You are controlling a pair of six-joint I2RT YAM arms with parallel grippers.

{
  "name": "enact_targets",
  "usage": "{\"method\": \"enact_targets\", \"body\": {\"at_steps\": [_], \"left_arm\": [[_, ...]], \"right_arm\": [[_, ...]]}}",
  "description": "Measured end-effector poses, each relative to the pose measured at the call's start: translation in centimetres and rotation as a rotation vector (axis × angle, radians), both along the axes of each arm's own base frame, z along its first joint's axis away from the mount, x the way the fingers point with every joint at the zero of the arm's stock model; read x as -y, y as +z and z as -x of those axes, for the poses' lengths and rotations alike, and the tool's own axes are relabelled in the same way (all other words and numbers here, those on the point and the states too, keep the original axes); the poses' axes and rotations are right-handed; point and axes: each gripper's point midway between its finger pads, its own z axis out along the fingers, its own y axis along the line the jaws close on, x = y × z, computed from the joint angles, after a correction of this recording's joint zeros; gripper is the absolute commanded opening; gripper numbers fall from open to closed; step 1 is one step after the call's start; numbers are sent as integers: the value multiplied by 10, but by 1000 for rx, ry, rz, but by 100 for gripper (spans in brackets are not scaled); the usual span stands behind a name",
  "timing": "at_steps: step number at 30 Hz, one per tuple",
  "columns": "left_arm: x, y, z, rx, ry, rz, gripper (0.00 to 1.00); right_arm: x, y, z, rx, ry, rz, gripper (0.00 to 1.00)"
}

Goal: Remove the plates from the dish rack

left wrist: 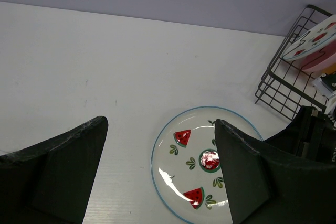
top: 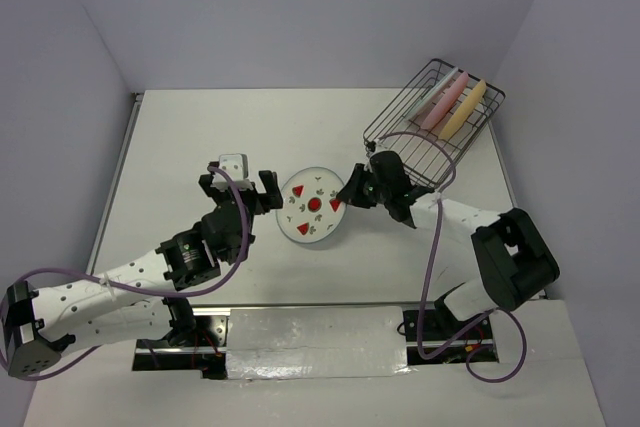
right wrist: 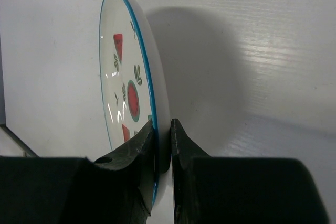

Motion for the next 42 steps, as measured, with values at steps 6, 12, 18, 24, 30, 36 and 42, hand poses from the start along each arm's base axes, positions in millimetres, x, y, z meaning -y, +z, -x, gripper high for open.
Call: {"method": "enact_targets", "body": {"at_steps": [6,12,18,24,30,36,42], "left_arm": [[1,0,0,0,-2,1,95],[3,-4,-1,-8,-3,-14,95],[5,-8,-3,-16,-3,-27,95],[5,-9,-3,-17,-3,-29,95],[6,-11,-3,-21,-4,-36,95],[11,-13,-4,-26,-22,-41,94],[21,-14,-3,-28,-77,-46,96]], "right_arm": [[8,-1,-8,22,-50,35,21],[14,-23,-17,-3,-78,99,33],[24,-55,-15,-58,-101,182,45],[34,-59,-20,-49,-151,241,53],[34,-54,-22,-29,-185,318,54],[37,-32,-16,0,-212,386,53],[49,50,-40,117,-336,397,52]]}}
